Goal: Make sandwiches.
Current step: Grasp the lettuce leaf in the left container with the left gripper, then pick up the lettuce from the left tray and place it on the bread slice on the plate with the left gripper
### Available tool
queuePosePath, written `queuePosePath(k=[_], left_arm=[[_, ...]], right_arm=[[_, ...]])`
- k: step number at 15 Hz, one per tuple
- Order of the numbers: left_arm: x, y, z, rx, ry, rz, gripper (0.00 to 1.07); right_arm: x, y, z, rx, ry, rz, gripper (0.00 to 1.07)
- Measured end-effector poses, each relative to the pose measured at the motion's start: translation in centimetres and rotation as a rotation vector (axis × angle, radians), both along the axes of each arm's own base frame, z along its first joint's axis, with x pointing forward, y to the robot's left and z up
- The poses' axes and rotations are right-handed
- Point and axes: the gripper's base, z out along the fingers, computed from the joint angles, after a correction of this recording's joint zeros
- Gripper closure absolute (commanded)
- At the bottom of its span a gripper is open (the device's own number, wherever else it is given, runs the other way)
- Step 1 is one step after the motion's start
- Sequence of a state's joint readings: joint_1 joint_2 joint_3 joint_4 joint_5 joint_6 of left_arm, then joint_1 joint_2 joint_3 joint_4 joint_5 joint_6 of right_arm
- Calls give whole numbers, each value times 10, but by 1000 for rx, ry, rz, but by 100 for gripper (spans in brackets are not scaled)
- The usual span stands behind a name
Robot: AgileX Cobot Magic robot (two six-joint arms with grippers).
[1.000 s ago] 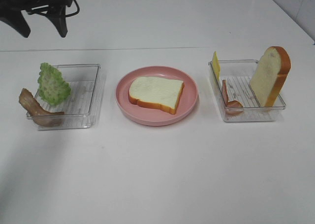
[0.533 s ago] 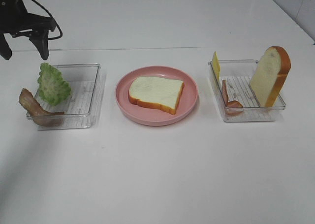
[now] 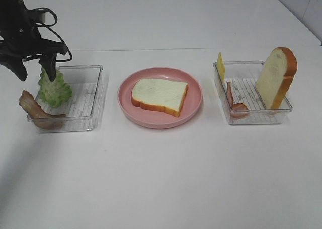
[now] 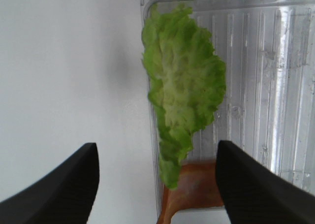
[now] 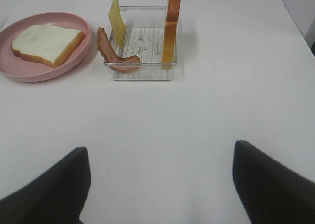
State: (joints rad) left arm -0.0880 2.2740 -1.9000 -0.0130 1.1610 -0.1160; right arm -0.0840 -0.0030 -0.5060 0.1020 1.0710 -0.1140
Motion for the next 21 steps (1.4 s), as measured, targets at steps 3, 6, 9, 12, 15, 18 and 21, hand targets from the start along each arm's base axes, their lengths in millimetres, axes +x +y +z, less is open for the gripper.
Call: queuePosePath(k=[3, 6, 9, 12, 15, 18, 21], left_arm=[[2, 0, -6, -1, -1, 0, 48], [2, 0, -7, -3, -1, 1, 58], [3, 0, -7, -3, -6, 1, 84], [4, -1, -7, -5, -27, 1, 101], [5, -1, -7, -5, -28, -1, 107], [5, -1, -7, -3, -28, -14, 107], [4, -1, -6, -2, -30, -26, 107]], right_arm=[[0, 0, 0, 0, 0, 0, 31], [0, 0, 0, 0, 0, 0, 31], [0, 0, 0, 0, 0, 0, 31], [0, 0, 0, 0, 0, 0, 31], [0, 0, 0, 0, 0, 0, 31], [0, 0, 0, 0, 0, 0, 31], [0, 0, 0, 0, 0, 0, 31]])
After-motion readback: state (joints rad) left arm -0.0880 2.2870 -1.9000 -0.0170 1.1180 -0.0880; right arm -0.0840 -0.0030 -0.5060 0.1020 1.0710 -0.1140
